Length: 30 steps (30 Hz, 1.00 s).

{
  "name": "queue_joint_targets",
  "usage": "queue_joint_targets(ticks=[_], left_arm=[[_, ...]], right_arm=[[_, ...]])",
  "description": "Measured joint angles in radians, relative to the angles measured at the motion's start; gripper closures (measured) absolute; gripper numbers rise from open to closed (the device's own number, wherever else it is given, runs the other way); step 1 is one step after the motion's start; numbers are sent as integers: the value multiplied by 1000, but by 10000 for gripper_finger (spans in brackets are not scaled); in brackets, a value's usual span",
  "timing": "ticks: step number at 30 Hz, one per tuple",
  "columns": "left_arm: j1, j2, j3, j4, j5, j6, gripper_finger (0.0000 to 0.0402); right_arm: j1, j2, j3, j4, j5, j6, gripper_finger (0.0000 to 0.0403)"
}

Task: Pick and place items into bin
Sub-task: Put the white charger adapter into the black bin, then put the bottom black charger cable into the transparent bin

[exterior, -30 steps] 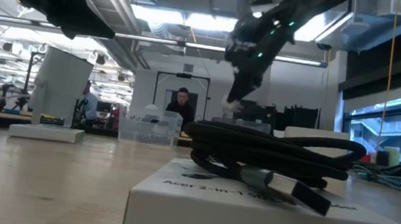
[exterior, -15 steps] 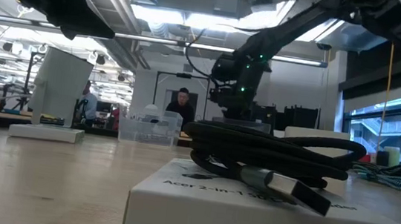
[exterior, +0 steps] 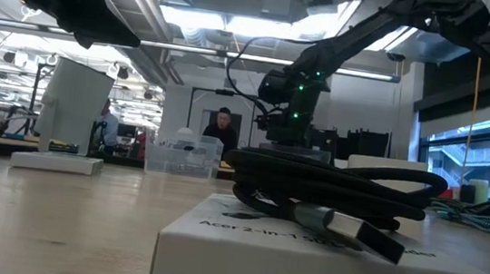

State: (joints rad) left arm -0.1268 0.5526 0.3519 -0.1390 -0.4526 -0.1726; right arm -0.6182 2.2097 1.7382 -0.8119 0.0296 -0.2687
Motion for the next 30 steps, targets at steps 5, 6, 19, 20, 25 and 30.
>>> queue_joint_targets(ticks=[5, 6, 19, 20, 25, 30], left_arm=[[0, 0, 0, 0, 0, -1, 399], [0, 0, 0, 0, 0, -1, 399], [0, 0, 0, 0, 2, -42, 398], [0, 0, 0, 0, 2, -42, 398], [0, 0, 0, 0, 2, -42, 399], [0, 0, 0, 1, 2, -42, 399]], right_arm=[[0, 0, 0, 0, 0, 7, 256], [0, 0, 0, 0, 0, 15, 252], [0, -33, -1, -13, -5, 26, 168], [0, -40, -1, -19, -4, 28, 164], [0, -108, -2, -16, -5, 67, 165], [-1, -223, -2, -28, -9, 129, 192]])
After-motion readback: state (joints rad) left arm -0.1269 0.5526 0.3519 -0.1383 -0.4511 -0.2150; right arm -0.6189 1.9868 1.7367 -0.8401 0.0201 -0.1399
